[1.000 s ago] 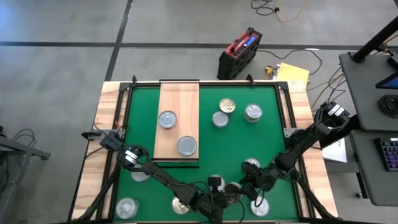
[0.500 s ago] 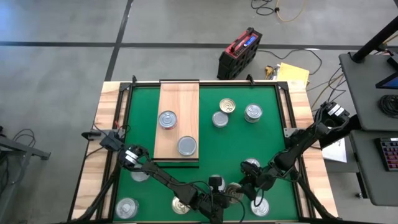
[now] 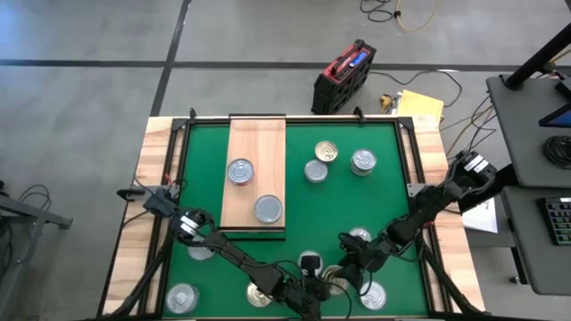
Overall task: Stack canned seafood by type on shelf
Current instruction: Put the blue and pink tuna can on the shelf
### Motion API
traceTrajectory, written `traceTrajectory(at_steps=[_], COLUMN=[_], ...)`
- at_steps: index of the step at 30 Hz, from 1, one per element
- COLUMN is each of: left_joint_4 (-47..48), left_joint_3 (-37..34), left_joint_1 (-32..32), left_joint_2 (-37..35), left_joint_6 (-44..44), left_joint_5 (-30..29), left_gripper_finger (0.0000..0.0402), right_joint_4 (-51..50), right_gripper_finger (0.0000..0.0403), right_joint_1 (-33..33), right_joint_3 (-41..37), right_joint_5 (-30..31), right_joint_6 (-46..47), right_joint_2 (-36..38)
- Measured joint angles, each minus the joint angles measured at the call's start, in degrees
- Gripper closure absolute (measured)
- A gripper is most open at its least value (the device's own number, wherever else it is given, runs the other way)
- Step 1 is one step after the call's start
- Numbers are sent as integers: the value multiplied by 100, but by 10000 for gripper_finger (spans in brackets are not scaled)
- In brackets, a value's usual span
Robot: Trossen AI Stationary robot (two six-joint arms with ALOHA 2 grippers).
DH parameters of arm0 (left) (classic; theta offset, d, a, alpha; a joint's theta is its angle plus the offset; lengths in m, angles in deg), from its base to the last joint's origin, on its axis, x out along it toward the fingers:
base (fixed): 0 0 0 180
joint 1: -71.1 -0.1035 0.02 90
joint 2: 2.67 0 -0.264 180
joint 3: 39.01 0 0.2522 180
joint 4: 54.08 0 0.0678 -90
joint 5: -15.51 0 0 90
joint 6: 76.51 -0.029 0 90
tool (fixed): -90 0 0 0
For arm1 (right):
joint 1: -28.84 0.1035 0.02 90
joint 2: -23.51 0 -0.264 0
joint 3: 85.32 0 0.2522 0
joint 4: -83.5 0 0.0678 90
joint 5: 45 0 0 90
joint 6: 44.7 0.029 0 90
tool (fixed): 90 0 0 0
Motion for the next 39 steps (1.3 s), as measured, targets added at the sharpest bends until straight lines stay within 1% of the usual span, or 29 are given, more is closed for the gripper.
traceTrajectory(at_steps=[3,6,10,13,14,17,20,24,31,33,36,38,39], left_joint_4=[-33,-33,50,383,543,1073,1517,1921,2504,2522,2452,2094,1884], left_joint_3=[0,-1,42,246,349,714,1022,1292,1712,1768,1766,1675,1599], left_joint_1=[4,9,11,11,24,68,120,175,296,321,316,262,226], left_joint_2=[4,4,2,2,2,2,3,2,2,-4,-4,-4,-4], left_joint_6=[-47,-123,-202,-227,-244,-259,-257,-253,-226,-233,-227,-265,-287], left_joint_5=[-3,-38,-92,-329,-458,-828,-918,-1087,-1612,-1557,-1059,-723,-645], left_gripper_finger=[402,402,402,402,402,402,402,402,402,402,402,402,402], right_joint_4=[-44,-131,-258,-335,-367,-475,-638,-786,-1042,-1206,-1537,-1757,-1838], right_gripper_finger=[177,214,296,369,380,390,393,394,395,395,395,395,394], right_joint_1=[1,1,-36,-82,-82,-78,-78,-78,-78,-78,-84,-109,-117], right_joint_3=[-16,-30,-33,-31,-31,-22,-22,-20,-15,-15,-15,-15,-15], right_joint_5=[-53,-39,-5,-2,-11,-52,-31,160,487,507,388,177,102], right_joint_6=[-73,-131,-342,-553,-656,-806,-906,-1053,-1406,-1421,-1348,-1186,-1116], right_joint_2=[96,220,393,464,504,617,757,983,1398,1451,1488,1488,1484])
